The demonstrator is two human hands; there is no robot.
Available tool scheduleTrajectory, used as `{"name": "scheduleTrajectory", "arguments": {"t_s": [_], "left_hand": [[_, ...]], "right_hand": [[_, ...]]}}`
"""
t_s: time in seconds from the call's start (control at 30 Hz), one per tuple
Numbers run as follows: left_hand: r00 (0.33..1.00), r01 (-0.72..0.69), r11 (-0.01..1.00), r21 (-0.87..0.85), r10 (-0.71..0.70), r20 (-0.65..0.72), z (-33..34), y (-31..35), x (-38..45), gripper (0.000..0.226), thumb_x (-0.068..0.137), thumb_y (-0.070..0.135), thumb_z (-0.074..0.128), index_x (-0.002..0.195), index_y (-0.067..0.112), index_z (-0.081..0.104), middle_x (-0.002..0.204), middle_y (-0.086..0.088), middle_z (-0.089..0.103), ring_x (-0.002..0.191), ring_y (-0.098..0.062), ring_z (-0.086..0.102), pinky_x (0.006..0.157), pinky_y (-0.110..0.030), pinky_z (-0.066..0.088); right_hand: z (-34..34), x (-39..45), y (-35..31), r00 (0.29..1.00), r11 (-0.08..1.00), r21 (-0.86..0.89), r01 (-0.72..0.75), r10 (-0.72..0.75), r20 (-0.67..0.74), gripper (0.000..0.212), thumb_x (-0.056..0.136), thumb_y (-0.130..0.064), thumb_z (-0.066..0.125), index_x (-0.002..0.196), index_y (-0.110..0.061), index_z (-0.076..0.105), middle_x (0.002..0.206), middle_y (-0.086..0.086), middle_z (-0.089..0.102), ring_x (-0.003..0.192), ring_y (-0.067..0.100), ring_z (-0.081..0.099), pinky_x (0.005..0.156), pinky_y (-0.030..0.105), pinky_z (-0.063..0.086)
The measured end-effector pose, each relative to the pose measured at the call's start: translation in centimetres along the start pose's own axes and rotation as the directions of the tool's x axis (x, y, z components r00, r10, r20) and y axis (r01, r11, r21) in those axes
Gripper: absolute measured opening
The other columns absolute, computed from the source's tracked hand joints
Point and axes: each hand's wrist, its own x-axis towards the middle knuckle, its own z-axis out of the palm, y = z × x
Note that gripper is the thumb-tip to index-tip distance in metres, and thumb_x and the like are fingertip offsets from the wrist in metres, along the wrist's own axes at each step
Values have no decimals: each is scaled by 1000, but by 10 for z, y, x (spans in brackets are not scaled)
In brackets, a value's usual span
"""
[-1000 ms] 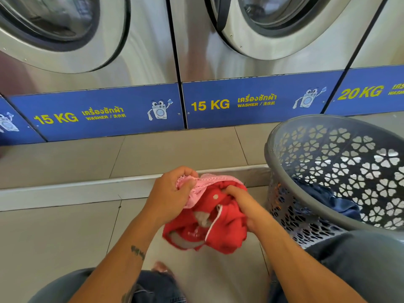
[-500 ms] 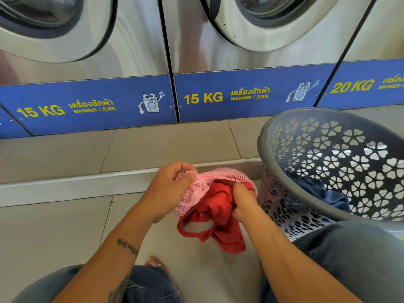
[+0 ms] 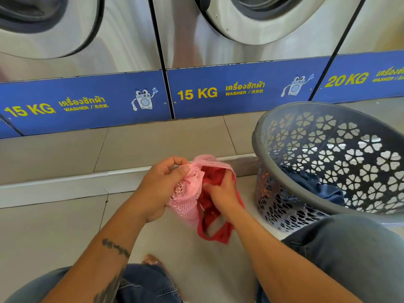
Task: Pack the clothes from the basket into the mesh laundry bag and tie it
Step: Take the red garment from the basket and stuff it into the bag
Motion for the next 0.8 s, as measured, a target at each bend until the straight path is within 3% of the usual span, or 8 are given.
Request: {"name": "scheduleTrajectory", "arguments": {"t_s": [0.13, 0.27, 0.37, 0.43, 0.5, 0.57, 0.7, 0.8], "left_hand": [[999, 21, 999, 32, -19, -41, -2, -9, 3, 12, 97, 8, 58, 90, 14, 65, 85, -12, 68, 63, -17, 63, 50, -23, 51], [997, 12, 999, 51, -8, -77, 1, -17, 7, 12, 97, 7, 58, 89, 15, 65, 81, -8, 69, 61, -15, 65, 50, -23, 51], [984, 38, 984, 175, -7, -176, -7, -32, 15, 11, 96, 11, 60, 89, 17, 66, 91, -12, 73, 76, -24, 69, 67, -35, 55], [976, 99, 964, 247, -45, -213, -11, -45, 18, 11, 95, 15, 59, 90, 20, 67, 98, -12, 73, 85, -27, 70, 75, -41, 56], [969, 166, 930, 328, -92, -231, -17, -60, 20, 12, 96, 19, 57, 90, 23, 66, 96, -6, 72, 80, -23, 68, 68, -35, 52], [957, 206, 905, 372, -107, -270, -23, -72, 22, 12, 98, 20, 55, 92, 23, 65, 93, -2, 69, 72, -19, 61, 62, -28, 45], [926, 238, 904, 355, -101, -364, -38, -80, 32, 11, 97, 19, 56, 92, 22, 65, 91, -3, 69, 67, -18, 59, 59, -27, 42], [919, 229, 903, 364, -77, -387, -45, -81, 41, 11, 96, 19, 57, 92, 22, 66, 90, -1, 69, 65, -17, 59, 61, -28, 41]], "right_hand": [[2, -18, 2, 974, 956, -200, 213, -192, 118, 91, 62, -17, 61, 145, -20, 24, 137, 11, 49, 123, 27, 54, 105, 45, 47], [13, -15, 26, 896, 837, -423, 347, -163, 414, 65, 69, -30, 57, 132, -33, 41, 128, -4, 58, 118, 21, 59, 97, 52, 52], [17, -35, 35, 796, 491, -694, 527, 1, 605, 69, 76, -38, 47, 144, -38, 38, 156, -5, 34, 148, 30, 23, 109, 77, 19], [22, -46, 40, 750, 351, -743, 569, 148, 645, 70, 84, -37, 46, 151, -44, 26, 167, -4, 7, 153, 36, -3, 108, 80, -2], [31, -54, 47, 716, 340, -743, 576, 230, 659, 74, 88, -33, 49, 155, -43, 19, 168, 2, -5, 152, 41, -15, 110, 78, -1], [40, -57, 55, 699, 397, -723, 566, 234, 676, 78, 87, -27, 53, 155, -43, 19, 167, 6, -2, 152, 41, -11, 113, 74, 9], [42, -46, 78, 769, 503, -690, 520, 77, 635, 73, 78, -32, 64, 146, -37, 36, 143, 6, 40, 132, 37, 40, 103, 52, 44], [31, -33, 92, 850, 553, -725, 411, 55, 523, 71, 73, -30, 66, 139, -22, 39, 135, 9, 48, 123, 35, 48, 97, 48, 48]]}}
